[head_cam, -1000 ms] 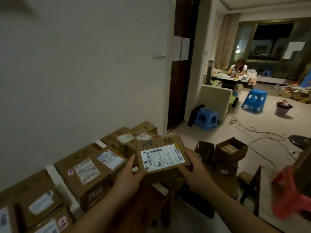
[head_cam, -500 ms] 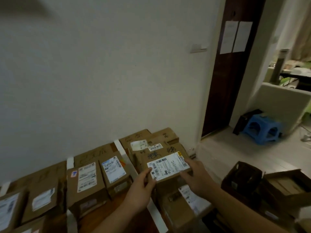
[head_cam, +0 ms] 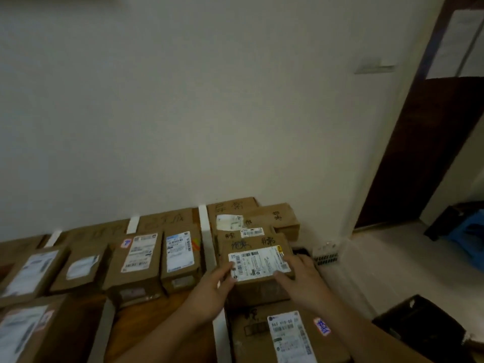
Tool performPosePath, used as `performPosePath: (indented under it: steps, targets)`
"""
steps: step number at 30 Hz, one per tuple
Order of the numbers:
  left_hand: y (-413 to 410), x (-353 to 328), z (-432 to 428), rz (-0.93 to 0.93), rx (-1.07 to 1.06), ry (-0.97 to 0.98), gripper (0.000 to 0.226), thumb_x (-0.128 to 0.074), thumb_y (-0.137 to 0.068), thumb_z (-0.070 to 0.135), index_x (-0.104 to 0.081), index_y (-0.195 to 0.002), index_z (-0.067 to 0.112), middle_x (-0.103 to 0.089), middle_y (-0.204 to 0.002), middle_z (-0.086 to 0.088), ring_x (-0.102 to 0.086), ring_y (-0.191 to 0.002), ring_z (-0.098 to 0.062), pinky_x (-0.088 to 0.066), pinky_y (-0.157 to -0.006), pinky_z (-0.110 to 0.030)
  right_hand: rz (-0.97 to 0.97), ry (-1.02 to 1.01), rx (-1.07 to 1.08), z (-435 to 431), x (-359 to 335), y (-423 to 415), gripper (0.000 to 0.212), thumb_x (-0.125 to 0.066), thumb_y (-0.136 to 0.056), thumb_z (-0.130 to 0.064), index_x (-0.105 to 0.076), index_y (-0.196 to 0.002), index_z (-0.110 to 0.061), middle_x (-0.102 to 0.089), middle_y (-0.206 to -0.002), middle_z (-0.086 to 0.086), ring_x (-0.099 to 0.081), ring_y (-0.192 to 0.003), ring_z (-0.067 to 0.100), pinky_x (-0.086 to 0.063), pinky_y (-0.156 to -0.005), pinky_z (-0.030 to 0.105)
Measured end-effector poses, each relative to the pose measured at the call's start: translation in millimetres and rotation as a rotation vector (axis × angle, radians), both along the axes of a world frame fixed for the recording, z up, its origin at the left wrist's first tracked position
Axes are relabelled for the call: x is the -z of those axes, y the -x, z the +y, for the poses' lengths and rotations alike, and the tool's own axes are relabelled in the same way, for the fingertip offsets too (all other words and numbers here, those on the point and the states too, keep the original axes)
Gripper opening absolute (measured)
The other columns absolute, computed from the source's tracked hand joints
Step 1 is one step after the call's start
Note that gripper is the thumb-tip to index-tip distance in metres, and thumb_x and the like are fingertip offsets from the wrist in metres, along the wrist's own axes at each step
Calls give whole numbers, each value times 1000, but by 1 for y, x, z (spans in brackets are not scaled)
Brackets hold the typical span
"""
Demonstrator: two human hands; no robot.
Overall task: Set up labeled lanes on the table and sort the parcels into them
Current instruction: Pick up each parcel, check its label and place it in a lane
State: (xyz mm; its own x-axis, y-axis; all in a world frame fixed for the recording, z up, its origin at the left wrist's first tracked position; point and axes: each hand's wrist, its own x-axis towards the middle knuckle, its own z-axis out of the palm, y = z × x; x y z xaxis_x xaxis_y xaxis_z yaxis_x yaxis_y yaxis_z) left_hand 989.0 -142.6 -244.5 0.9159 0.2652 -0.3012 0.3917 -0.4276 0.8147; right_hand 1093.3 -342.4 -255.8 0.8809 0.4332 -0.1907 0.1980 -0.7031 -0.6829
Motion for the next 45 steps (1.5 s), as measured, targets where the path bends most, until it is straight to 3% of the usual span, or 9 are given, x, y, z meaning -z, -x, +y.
performPosePath:
  steps: [5,10,15,19,24,27,29,33,45]
  targets:
    - [15,-19,4,-42,-110,-36,45,-43,-99,35,-30,-141,38,-35,-142,16,-34,-130,-5,-30,-108,-27,-112,-9,-121,8,-20,-16,55,-51,-92,-50,-38,-141,-30,-23,-150,-2,-26,-138,22,-32,-111,38]
    - [64,-48,37,5,-306,-123,53,-42,-98,39,-26,-148,30,-31,-151,4,-32,-138,-18,-28,-114,-39,-187,-147,-241,53,-47,6,43,-52,-94,-43,-48,-134,-28,-37,-141,-6,-34,-132,15,-31,-107,31]
    - [146,-77,89,23,-468,-251,41,-43,-100,31,-41,-140,25,-45,-139,4,-43,-121,-10,-33,-99,-26,-182,-182,-484,130,-75,63,40,-53,-95,-41,-50,-132,-27,-43,-135,-5,-42,-125,16,-33,-95,26]
    - [228,-93,147,102,-574,-366,55,-45,-97,41,-30,-148,24,-30,-154,-5,-31,-140,-22,-27,-113,-38,-156,-170,-633,200,-94,121,45,-52,-95,-42,-45,-137,-28,-37,-146,-3,-38,-132,18,-32,-103,28]
    - [326,-121,222,109,-606,-443,47,-46,-98,32,-34,-143,24,-37,-144,5,-34,-136,-18,-31,-104,-29,-161,-141,-703,289,-112,200,53,-53,-93,-46,-41,-141,-27,-36,-149,0,-38,-133,21,-32,-105,30]
    - [387,-132,273,138,-617,-463,62,-52,-90,51,-33,-145,30,-35,-151,-1,-36,-135,-22,-32,-111,-41,-184,-116,-723,339,-121,243,58,-55,-91,-47,-39,-143,-27,-35,-150,2,-39,-133,21,-32,-107,32]
    - [423,-137,302,139,-616,-452,71,-53,-84,62,-32,-145,33,-35,-150,1,-39,-133,-21,-34,-109,-38,-186,-102,-742,368,-128,270,59,-55,-91,-47,-37,-144,-27,-34,-151,3,-39,-133,22,-32,-105,32]
    - [475,-145,353,174,-662,-479,59,-51,-95,40,-27,-148,30,-26,-154,-1,-30,-139,-23,-31,-109,-39,-209,-78,-793,422,-140,312,59,-53,-92,-49,-36,-144,-28,-33,-151,1,-39,-133,22,-33,-106,34]
    - [563,-141,559,219,-772,-438,65,-51,-94,41,-19,-149,31,-16,-158,-2,-16,-145,-25,-25,-115,-45,-245,-79,-949,662,-137,386,64,-50,-93,-52,-30,-148,-26,-28,-153,3,-36,-136,22,-32,-108,33]
